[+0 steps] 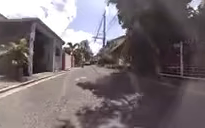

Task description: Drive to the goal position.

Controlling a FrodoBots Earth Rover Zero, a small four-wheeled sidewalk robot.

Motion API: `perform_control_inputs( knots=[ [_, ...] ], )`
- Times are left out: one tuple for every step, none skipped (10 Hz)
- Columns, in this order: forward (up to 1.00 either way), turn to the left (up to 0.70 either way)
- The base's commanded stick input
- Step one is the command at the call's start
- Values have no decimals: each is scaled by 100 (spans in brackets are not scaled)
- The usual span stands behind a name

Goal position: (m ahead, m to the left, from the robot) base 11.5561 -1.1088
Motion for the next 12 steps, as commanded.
perform_control_inputs(
  knots=[
    [85,0],
    [85,0],
    [85,0],
    [85,0],
    [85,0],
    [85,0],
    [85,0],
    [85,0],
    [85,0],
    [85,0],
    [85,0],
    [85,0]
  ],
)
